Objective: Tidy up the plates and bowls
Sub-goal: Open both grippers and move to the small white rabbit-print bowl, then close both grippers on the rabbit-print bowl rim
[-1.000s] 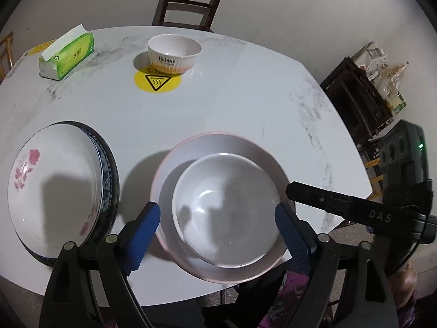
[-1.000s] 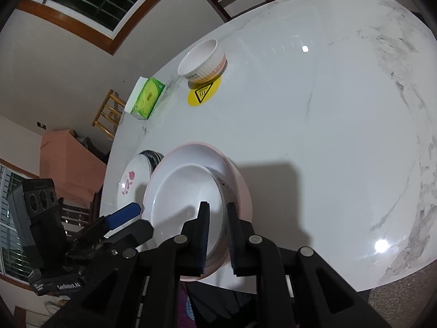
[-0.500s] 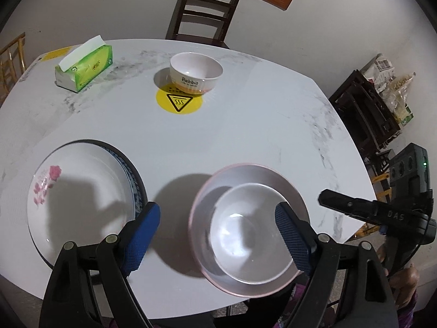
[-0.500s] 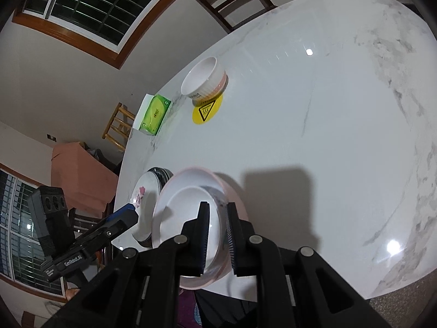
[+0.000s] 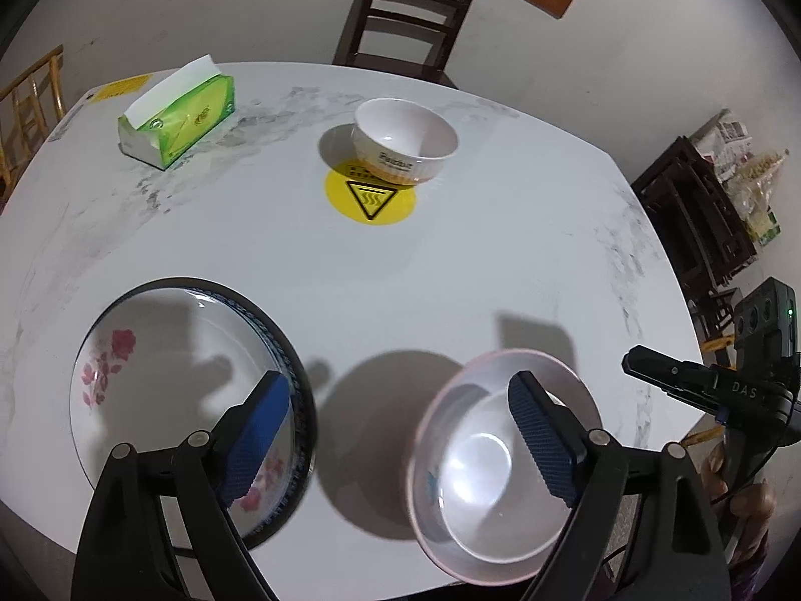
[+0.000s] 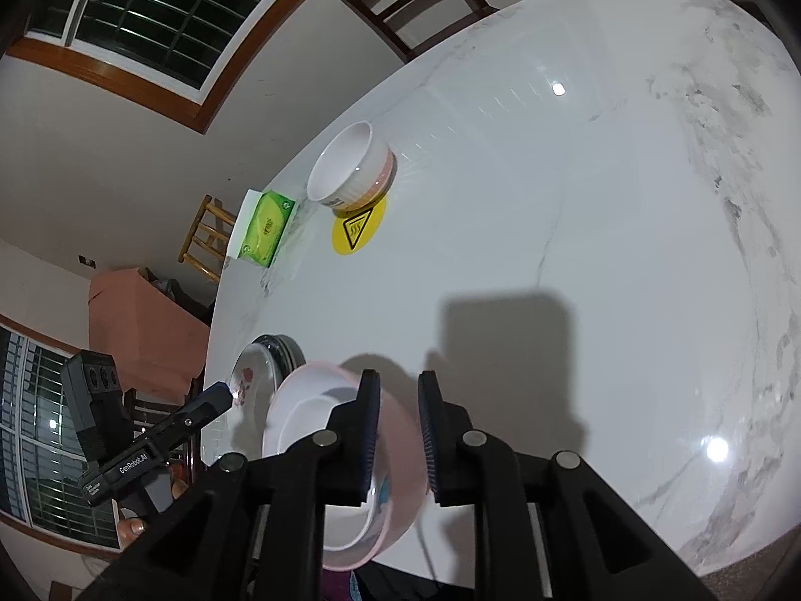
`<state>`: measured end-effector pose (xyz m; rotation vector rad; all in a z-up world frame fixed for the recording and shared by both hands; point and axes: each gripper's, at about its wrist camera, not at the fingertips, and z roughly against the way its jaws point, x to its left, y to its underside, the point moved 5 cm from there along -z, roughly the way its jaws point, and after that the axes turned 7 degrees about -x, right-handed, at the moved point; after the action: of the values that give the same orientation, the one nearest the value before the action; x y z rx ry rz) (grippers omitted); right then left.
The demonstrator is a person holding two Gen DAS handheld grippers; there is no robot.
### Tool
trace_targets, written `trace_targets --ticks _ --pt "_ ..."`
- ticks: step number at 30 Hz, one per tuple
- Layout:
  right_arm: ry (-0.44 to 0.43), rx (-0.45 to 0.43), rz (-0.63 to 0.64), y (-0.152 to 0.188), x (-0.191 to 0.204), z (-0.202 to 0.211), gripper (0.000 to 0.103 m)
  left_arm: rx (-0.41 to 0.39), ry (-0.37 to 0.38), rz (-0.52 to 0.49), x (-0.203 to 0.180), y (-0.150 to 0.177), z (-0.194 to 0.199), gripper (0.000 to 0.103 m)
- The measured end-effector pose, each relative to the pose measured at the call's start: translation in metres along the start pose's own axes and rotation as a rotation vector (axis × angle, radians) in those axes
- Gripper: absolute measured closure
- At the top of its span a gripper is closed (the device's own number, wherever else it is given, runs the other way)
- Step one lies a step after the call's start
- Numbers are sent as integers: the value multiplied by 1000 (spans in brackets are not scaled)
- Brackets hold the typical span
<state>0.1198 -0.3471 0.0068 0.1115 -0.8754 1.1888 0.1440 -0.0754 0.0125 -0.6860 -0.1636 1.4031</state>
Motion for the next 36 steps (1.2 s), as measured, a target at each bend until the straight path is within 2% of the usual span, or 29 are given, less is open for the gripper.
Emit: trace_targets --ticks 12,17,25,33,36 --pt "-20 28 -15 -57 -14 -43 85 27 -46 31 29 -37 -34 16" --pt "-55 64 -29 -89 -4 -68 75 42 -38 20 38 -65 -56 16" --pt "-31 116 8 -134 16 -113 74 103 -3 59 56 -99 -101 16" --pt "7 158 23 -169 31 -158 71 99 -10 46 57 -135 -128 15" --pt "22 158 43 -178 40 -171 66 112 -15 41 54 -145 -141 15"
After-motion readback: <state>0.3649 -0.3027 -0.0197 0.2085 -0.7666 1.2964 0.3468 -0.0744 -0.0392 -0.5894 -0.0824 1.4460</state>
